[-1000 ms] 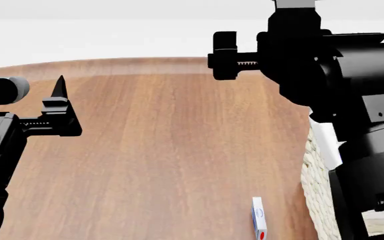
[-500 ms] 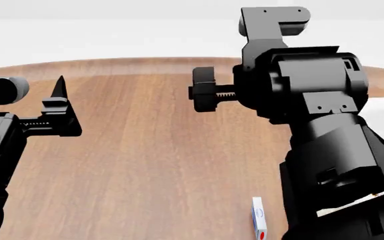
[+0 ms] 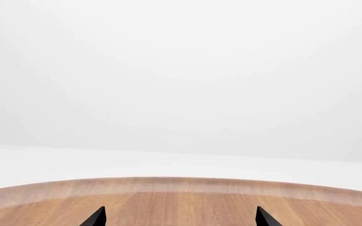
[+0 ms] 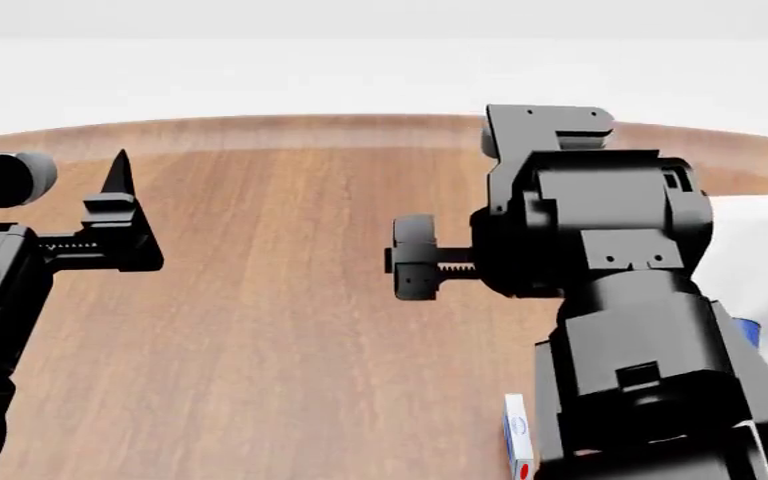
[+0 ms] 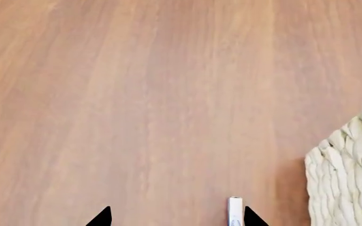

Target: Pick up the alphabet soup and the cream cheese box, and put them in the basket.

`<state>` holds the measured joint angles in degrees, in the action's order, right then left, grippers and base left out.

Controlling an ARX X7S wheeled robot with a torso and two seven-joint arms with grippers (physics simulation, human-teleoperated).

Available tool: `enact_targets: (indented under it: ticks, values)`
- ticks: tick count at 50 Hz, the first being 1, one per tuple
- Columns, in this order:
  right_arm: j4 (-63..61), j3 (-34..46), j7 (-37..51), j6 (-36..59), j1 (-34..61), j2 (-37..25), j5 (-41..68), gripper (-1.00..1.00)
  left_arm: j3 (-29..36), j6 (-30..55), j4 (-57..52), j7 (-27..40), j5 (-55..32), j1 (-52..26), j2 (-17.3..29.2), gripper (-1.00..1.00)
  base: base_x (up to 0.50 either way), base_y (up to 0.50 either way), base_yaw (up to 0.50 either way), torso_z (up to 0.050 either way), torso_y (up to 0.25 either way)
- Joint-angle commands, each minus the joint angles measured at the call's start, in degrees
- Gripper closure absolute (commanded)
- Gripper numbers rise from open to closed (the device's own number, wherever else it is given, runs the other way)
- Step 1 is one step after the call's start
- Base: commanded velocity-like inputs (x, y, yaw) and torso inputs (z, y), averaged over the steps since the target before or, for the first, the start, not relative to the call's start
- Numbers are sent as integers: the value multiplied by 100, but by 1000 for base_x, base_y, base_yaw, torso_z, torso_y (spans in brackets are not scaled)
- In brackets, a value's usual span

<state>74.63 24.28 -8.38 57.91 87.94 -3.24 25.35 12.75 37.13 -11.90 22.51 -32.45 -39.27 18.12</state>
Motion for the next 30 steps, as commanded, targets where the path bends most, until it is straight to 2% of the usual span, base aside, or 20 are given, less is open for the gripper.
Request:
enact_targets:
  ticks: [1, 15, 19, 30]
  values:
    - [33, -976, -276, 307, -240, 121, -1243, -100, 9, -9, 19, 12, -16, -7, 14, -100, 0, 0, 0, 0, 0]
    - [33, -1627, -420, 403, -436, 184, -2078, -100, 55, -68, 89, 3, 2, 1, 14, -100, 0, 0, 0, 0, 0]
    - [33, -1839, -21, 371, -427, 124, -2218, -100, 58, -91, 118, -1, 10, 7, 19, -100, 0, 0, 0, 0, 0]
    - [34, -1984, 110, 344, -533, 117, -2405, -100, 69, -79, 88, 17, -20, -1, 28, -100, 0, 0, 0, 0, 0]
